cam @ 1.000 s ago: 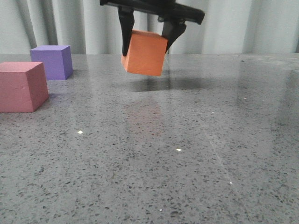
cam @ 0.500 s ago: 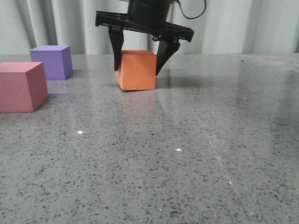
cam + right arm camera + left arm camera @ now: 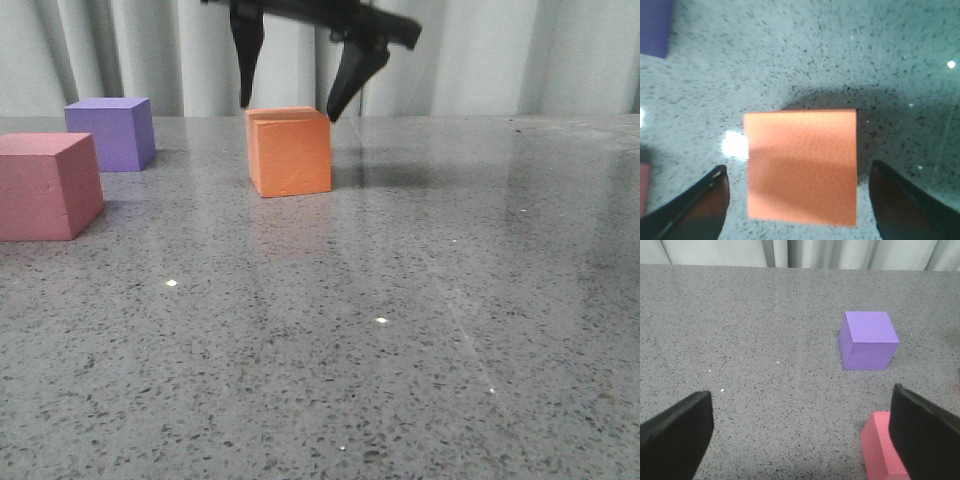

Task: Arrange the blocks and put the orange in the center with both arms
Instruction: 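Raise the right gripper away from the orange cube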

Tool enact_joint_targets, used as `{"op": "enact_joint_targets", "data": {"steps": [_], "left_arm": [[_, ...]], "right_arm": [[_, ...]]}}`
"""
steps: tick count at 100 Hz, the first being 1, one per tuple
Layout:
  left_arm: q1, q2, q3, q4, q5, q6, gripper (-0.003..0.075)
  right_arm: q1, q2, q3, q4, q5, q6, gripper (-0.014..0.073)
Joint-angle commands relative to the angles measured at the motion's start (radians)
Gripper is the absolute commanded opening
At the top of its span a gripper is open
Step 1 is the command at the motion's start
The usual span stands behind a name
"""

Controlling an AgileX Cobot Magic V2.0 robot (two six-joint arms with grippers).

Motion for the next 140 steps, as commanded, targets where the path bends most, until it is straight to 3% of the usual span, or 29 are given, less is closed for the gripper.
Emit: {"op": "enact_joint_targets", "data": {"steps": [1,31,47,76,107,140], "left_arm": [[-0.001,-0.008,-0.034,-0.013,-0.073,-0.009,0.068],[-0.001,-0.01,-0.034,-0.015,-0.071,-0.009,0.068],[-0.001,-0.01,-0.034,-0.015,-0.069,-0.007,0.068],[-0.023,-0.01,-0.048,-0.021,-0.066,0.045,0.068],[-0.216,0.043,-0.216,-0.023,-0.022,0.071,0.068],[-0.379,0.247,-0.446,-0.049,0.09,0.231,0.068]], "right_arm": [[0.011,-0.107,-0.034,0.0,0.082,-0.033,0.0569],[0.085,-0.2,-0.019,-0.071,0.082,-0.088,0.0569],[0.125,-0.264,0.071,-0.106,0.054,-0.09,0.0569],[0.132,-0.524,0.468,-0.121,-0.172,-0.088,0.0569],[0.132,-0.873,0.943,-0.121,-0.456,-0.088,0.0569],[0.132,-1.164,1.185,-0.121,-0.494,-0.053,0.0569]]}}
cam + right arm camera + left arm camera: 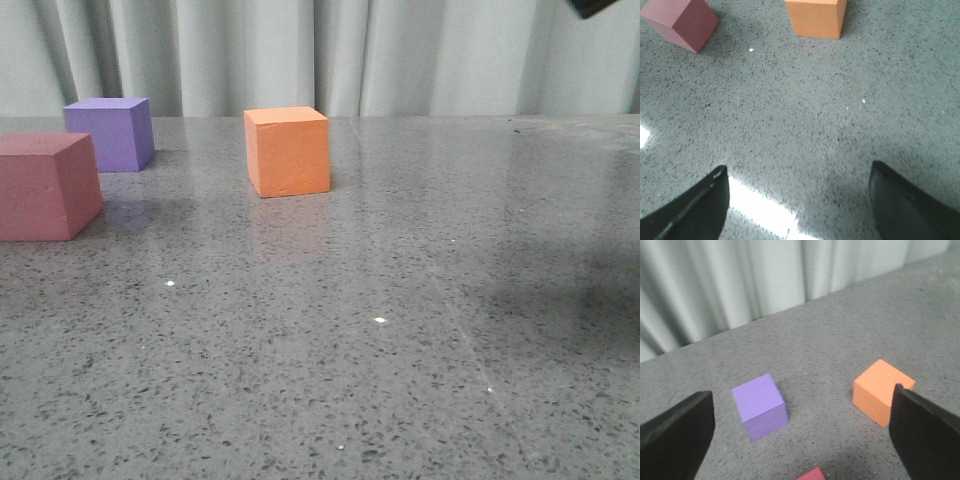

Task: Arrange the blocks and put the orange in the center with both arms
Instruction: 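Raise the right gripper away from the orange cube, then lower the left gripper onto the orange cube and grasp it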

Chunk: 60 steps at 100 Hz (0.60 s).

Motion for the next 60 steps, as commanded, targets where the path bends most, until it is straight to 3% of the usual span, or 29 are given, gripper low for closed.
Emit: {"op": "enact_joint_targets", "data": {"steps": [1,17,36,60], "left_arm": [[-0.039,0.044,-0.089,-0.041,-0.019,0.065,0.068],[-0.084,0.166,-0.195,-0.166,0.049,0.24,0.068],[-0.088,0.337,-0.351,-0.376,0.256,0.526,0.068],[-0.088,0.506,-0.5,-0.397,0.315,0.622,0.068]], "right_arm": [[-0.002,-0.073,0.005,-0.015,-0.066,0.002,0.0569],[-0.002,-0.139,0.022,-0.015,-0.066,0.002,0.0569],[-0.002,-0.151,0.022,-0.013,-0.066,0.002,0.0569],[-0.002,-0.151,0.022,-0.006,-0.067,0.002,0.0569]]}}
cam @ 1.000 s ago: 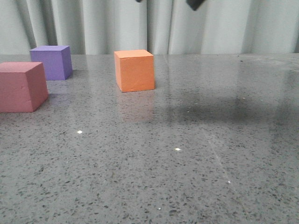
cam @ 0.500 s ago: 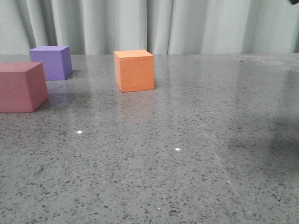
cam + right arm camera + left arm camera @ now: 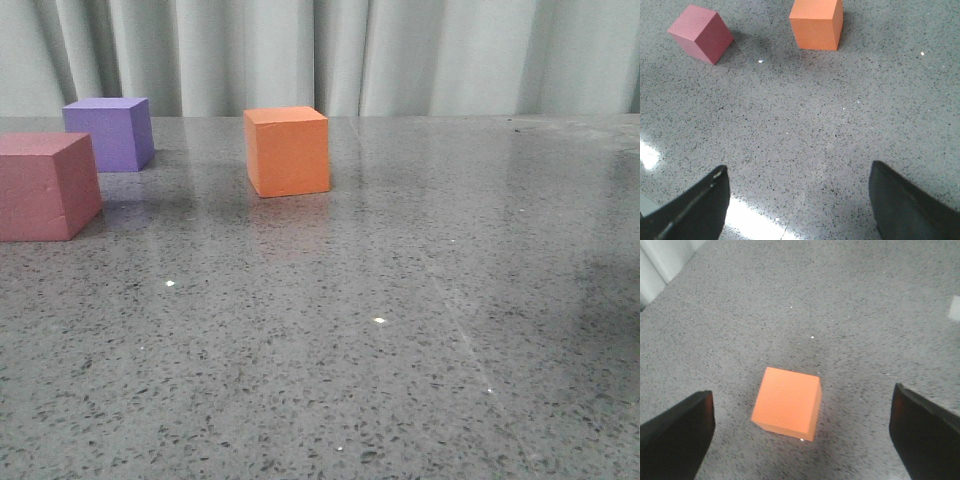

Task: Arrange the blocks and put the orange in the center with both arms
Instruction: 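Lower the left gripper onto the orange cube and grasp it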

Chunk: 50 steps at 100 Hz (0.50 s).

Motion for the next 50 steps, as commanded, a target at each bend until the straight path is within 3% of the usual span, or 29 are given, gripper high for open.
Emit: {"op": "enact_joint_targets", "data": {"steps": [1,50], "left_arm": [[-0.008,0.011,-0.076,-0.028,-0.013,0.033,0.068],[-0.008,0.216,-0.194,-0.021,0.05,0.143,0.068]], "right_arm": [[-0.002,-0.012,-0.025,-0.006,-0.067,0.0,0.0569],[-0.002,-0.012,-0.025,0.0,-0.066,0.0,0.0569]]}}
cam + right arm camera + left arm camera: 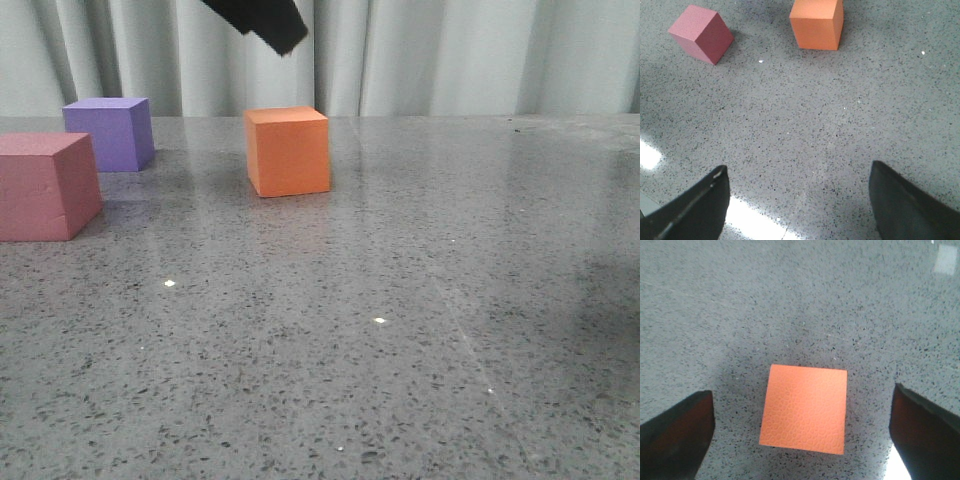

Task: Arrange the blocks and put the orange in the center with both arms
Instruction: 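Lower the left gripper onto the orange cube and grasp it, then lift the orange cube and carry it toward the purple cube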

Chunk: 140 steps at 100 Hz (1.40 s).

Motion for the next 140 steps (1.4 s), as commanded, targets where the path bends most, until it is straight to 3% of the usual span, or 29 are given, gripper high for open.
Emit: {"op": "enact_joint_targets", "data": {"steps": [1,35,96,108,128,140], "left_arm": [[-0.008,-0.028,-0.041,-0.037,-0.016,0.02,0.068],[-0.008,0.036,-0.045,-0.034,-0.067,0.024,0.068],[-0.008,0.126,-0.045,-0.028,-0.015,0.03,0.0672],[-0.008,0.126,-0.045,-0.017,-0.015,0.03,0.0589],[-0.008,0.126,-0.045,-0.016,-0.007,0.03,0.0312],[-0.008,0.126,-0.065,-0.016,0.016,0.03,0.0239]], "right_arm": [[-0.002,-0.012,-0.025,0.0,-0.066,0.0,0.0569],[-0.002,-0.012,-0.025,0.006,-0.066,0.0,0.0569],[-0.002,-0.012,-0.025,0.008,-0.066,0.0,0.0569],[-0.002,-0.012,-0.025,0.008,-0.066,0.0,0.0569],[-0.002,-0.012,-0.025,0.008,-0.066,0.0,0.0569],[-0.002,-0.012,-0.025,0.008,-0.066,0.0,0.0569]]}}
